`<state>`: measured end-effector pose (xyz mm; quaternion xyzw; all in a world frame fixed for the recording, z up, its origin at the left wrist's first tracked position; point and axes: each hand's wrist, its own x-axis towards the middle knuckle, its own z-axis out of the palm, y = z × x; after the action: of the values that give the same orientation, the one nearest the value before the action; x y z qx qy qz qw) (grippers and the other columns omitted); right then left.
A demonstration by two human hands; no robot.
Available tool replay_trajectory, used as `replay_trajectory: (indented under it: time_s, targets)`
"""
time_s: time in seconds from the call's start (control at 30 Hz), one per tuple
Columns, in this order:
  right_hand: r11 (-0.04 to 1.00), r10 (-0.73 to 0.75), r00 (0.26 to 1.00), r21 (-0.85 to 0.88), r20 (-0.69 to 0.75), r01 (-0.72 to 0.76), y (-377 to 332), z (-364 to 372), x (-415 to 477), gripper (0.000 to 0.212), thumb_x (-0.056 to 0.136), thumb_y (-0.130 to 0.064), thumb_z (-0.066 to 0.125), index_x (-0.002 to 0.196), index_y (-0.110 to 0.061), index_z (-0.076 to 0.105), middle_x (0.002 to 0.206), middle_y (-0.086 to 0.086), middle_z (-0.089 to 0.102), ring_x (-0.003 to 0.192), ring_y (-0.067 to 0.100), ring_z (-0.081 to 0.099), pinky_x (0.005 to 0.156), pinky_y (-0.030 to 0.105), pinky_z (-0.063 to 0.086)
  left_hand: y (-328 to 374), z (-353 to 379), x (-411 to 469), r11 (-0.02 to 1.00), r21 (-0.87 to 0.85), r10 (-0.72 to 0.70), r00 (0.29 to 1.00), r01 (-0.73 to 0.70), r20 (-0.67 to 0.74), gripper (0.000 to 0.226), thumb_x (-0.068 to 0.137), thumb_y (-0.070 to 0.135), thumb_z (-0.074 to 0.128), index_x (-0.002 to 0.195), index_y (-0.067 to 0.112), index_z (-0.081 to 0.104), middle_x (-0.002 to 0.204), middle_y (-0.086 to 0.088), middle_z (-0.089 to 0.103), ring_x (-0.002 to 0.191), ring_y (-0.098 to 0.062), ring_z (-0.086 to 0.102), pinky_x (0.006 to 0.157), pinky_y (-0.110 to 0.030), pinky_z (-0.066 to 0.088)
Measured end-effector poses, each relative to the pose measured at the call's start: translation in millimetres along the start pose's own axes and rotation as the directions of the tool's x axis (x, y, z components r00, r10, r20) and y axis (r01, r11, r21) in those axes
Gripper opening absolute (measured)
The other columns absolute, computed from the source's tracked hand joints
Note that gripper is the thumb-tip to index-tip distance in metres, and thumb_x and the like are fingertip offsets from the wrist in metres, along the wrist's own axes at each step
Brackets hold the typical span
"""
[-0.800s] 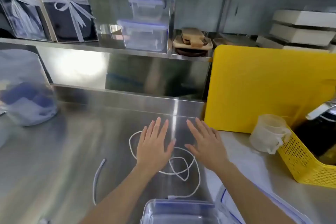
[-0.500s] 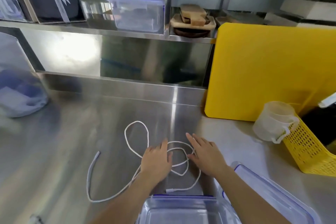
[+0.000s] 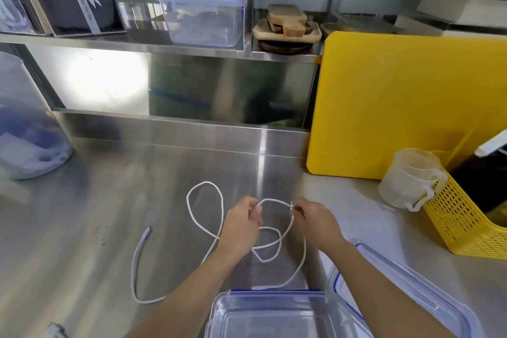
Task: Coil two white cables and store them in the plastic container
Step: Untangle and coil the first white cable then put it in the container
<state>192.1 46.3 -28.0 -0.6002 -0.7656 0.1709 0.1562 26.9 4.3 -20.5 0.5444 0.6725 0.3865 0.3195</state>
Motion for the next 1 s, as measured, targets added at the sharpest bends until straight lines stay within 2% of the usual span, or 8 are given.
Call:
replay_trajectory:
  time_s: [0.23, 0.4, 0.53, 0.63, 0.73, 0.8, 0.9, 1.0]
  targets:
    - [0.978, -0.002, 0.985, 0.205, -0.171, 0.037, -33, -62, 0, 0.016, 0.091, -0.022, 0.053, 0.087, -0.008, 0.059, 0.076, 0.012, 0.066, 0.067, 0.026, 0.057, 0.063, 0.038, 0.049, 56, -30, 13, 0.884, -0.439, -0.180, 0.984, 0.159, -0.006, 0.028, 0.091, 0.020, 0.052, 0.064, 0.014, 0.050, 0.047, 0.004, 0.042, 0.035, -0.007, 0.034, 0.036, -0.019, 0.027]
    - [0.920, -0.016, 0.976, 0.378, -0.216, 0.099, -69, -108, -8, 0.014, 0.090, -0.019, 0.055, 0.083, -0.008, 0.059, 0.065, 0.004, 0.061, 0.052, 0.016, 0.055, 0.055, 0.037, 0.053, 87, -52, 3, 0.995, -0.065, 0.055, 0.975, -0.071, -0.216, 0.006, 0.090, 0.016, 0.050, 0.090, 0.013, 0.055, 0.089, -0.005, 0.057, 0.080, -0.020, 0.050, 0.069, -0.029, 0.037]
    - [0.834, -0.002, 0.974, 0.536, -0.228, 0.127, -94, -131, -16, 0.014, 0.088, -0.018, 0.058, 0.077, -0.009, 0.059, 0.063, 0.010, 0.062, 0.043, 0.015, 0.056, 0.038, 0.024, 0.047, 109, -57, -23, 0.901, 0.226, 0.431, 0.816, -0.370, -0.385, 0.020, 0.089, 0.022, 0.055, 0.104, 0.008, 0.056, 0.106, -0.004, 0.053, 0.096, -0.015, 0.045, 0.084, -0.024, 0.031]
    - [0.783, -0.011, 0.969, 0.600, -0.246, 0.161, -109, -139, -24, 0.016, 0.085, -0.019, 0.061, 0.075, -0.007, 0.061, 0.060, 0.007, 0.063, 0.046, 0.017, 0.060, 0.039, 0.025, 0.049, 123, -60, -40, 0.870, 0.154, 0.492, 0.851, -0.469, -0.183, 0.011, 0.089, 0.029, 0.055, 0.088, 0.018, 0.056, 0.088, 0.001, 0.063, 0.081, -0.014, 0.056, 0.075, -0.028, 0.043]
    - [0.760, 0.034, 0.950, 0.625, -0.309, 0.176, -118, -146, -31, 0.016, 0.082, -0.017, 0.064, 0.071, -0.006, 0.064, 0.063, 0.007, 0.065, 0.059, 0.020, 0.061, 0.054, 0.033, 0.051, 137, -65, -52, 0.924, -0.194, 0.355, 0.928, -0.331, 0.108, 0.006, 0.092, 0.028, 0.051, 0.092, 0.023, 0.049, 0.073, -0.003, 0.067, 0.065, -0.013, 0.061, 0.069, -0.031, 0.049]
    - [0.661, 0.068, 0.954, 0.729, -0.292, 0.176, -121, -151, -37, 0.017, 0.082, -0.014, 0.064, 0.066, -0.007, 0.062, 0.058, 0.006, 0.064, 0.054, 0.020, 0.061, 0.047, 0.028, 0.049, 141, -67, -59, 0.906, -0.359, 0.320, 0.917, -0.223, 0.239, 0.007, 0.094, 0.021, 0.049, 0.100, 0.017, 0.046, 0.060, 0.001, 0.063, 0.053, -0.008, 0.058, 0.059, -0.024, 0.050]
    - [0.569, 0.090, 0.964, 0.807, -0.250, 0.156, -124, -159, -45, 0.023, 0.083, -0.014, 0.063, 0.061, -0.009, 0.060, 0.044, -0.002, 0.062, 0.041, 0.012, 0.058, 0.038, 0.021, 0.046, 145, -73, -67, 0.936, -0.243, 0.322, 0.900, -0.255, 0.293, 0.004, 0.097, 0.020, 0.044, 0.097, 0.019, 0.048, 0.053, 0.008, 0.053, 0.043, -0.006, 0.048, 0.048, -0.021, 0.042]
    - [0.650, 0.085, 0.940, 0.733, -0.331, 0.199, -122, -161, -50, 0.018, 0.085, -0.019, 0.059, 0.070, -0.009, 0.062, 0.055, -0.005, 0.061, 0.051, 0.006, 0.055, 0.050, 0.021, 0.047, 152, -83, -73, 0.932, -0.120, 0.362, 0.905, -0.343, 0.222, 0.021, 0.097, 0.020, 0.038, 0.086, 0.014, 0.055, 0.054, 0.008, 0.046, 0.043, -0.005, 0.038, 0.047, -0.022, 0.033]
